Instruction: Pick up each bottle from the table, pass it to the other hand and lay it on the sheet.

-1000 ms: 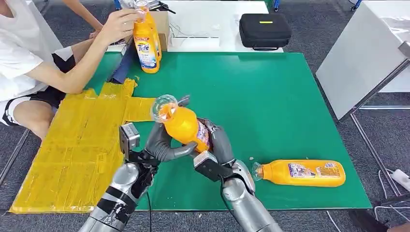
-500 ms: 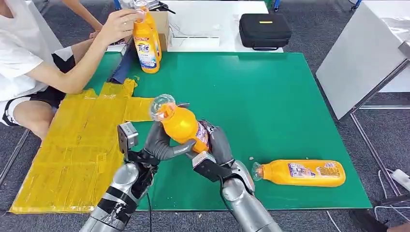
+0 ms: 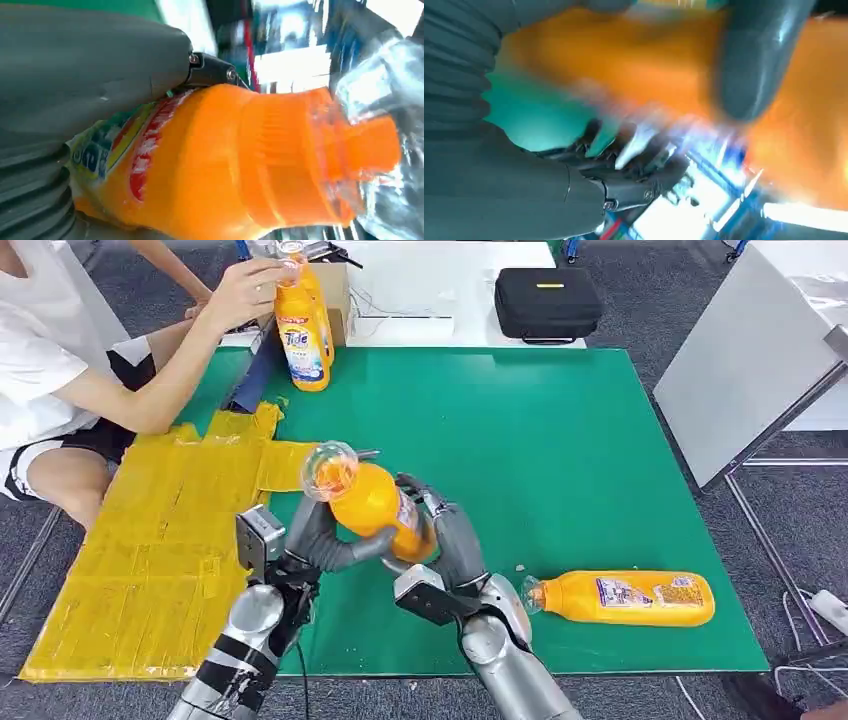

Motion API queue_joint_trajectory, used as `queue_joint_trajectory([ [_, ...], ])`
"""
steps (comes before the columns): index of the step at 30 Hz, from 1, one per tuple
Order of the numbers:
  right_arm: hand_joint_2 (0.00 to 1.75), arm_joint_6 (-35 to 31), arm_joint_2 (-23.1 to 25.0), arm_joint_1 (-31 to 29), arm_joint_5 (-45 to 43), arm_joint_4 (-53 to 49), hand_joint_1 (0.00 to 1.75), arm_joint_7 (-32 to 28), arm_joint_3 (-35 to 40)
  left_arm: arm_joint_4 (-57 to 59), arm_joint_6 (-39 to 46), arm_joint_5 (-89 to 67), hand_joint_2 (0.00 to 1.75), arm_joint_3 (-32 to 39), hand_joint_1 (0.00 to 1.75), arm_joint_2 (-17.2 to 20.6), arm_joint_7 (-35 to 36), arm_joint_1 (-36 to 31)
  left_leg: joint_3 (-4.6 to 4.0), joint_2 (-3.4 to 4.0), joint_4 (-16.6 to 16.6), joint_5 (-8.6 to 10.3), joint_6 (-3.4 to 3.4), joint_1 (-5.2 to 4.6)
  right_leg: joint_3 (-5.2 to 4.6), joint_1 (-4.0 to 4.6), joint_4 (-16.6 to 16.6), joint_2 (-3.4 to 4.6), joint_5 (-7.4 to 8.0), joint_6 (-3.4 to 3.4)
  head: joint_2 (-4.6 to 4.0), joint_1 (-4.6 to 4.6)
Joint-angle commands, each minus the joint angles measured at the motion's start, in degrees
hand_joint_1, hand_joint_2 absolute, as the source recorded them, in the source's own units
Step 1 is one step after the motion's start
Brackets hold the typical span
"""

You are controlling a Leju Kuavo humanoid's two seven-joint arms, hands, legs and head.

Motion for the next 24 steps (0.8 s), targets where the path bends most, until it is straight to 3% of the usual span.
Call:
queue_joint_trajectory([
  [1,1.75,-3.5,-5.3,7.0,-1.3,-22.9,0.00,0.0,-0.2,-7.9,35.4,-44.6,1.75,3.3,1.75,4.4,7.7,-2.1,0.14,-0.18,0.1,-0.11,-0.13,0.05,0.16,0.02,0.1,-0.06,-0.13,-0.07,0.00,-0.02],
  [4,1.75,-2.4,-5.4,7.6,-3.5,-27.1,0.00,0.1,0.7,-2.2,32.1,-48.4,1.75,2.0,1.75,6.4,12.2,-5.2,0.39,-0.34,0.1,-0.25,-0.20,0.08,0.43,0.02,0.1,-0.12,-0.29,-0.11,0.00,-0.02],
  [10,1.75,-2.9,-4.6,6.3,-9.3,-27.6,0.00,-1.8,-0.8,25.0,38.6,-73.6,1.75,2.5,1.75,8.4,26.4,-17.0,0.20,-0.28,0.0,0.00,-0.13,0.04,0.17,0.00,0.0,-0.11,-0.08,-0.10,0.00,-0.02],
  [14,1.75,-3.0,-4.5,5.9,-9.4,-27.0,0.00,-1.9,-0.8,28.4,40.6,-72.8,1.75,3.1,1.75,8.4,25.0,-18.3,0.46,-0.36,0.0,-0.08,-0.26,0.10,0.41,0.02,0.1,-0.15,-0.13,-0.17,0.00,-0.02],
  [16,1.75,-3.0,-4.6,5.8,-9.6,-26.6,0.00,-2.0,-0.6,30.5,38.9,-77.8,1.75,2.7,1.75,9.0,28.3,-18.8,0.33,-0.22,0.0,0.09,-0.10,0.07,0.24,0.02,0.0,-0.04,-0.05,-0.11,0.00,0.02],
  [18,1.75,-2.8,-5.0,4.7,-9.8,-25.4,0.00,-2.0,-0.1,38.6,37.9,-84.8,1.75,1.1,1.75,10.6,30.2,-20.8,0.50,-0.01,0.1,-0.07,-0.16,0.10,0.45,0.03,0.0,0.22,-0.10,-0.14,0.00,-0.05],
  [24,1.75,-2.7,-6.0,3.4,-11.7,-24.7,0.00,-2.8,-0.2,52.8,38.3,-82.5,1.75,0.7,1.75,11.6,29.8,-21.8,0.43,0.09,0.0,0.02,-0.08,0.04,0.36,-0.01,-0.1,0.24,0.01,-0.09,0.00,-0.02],
])
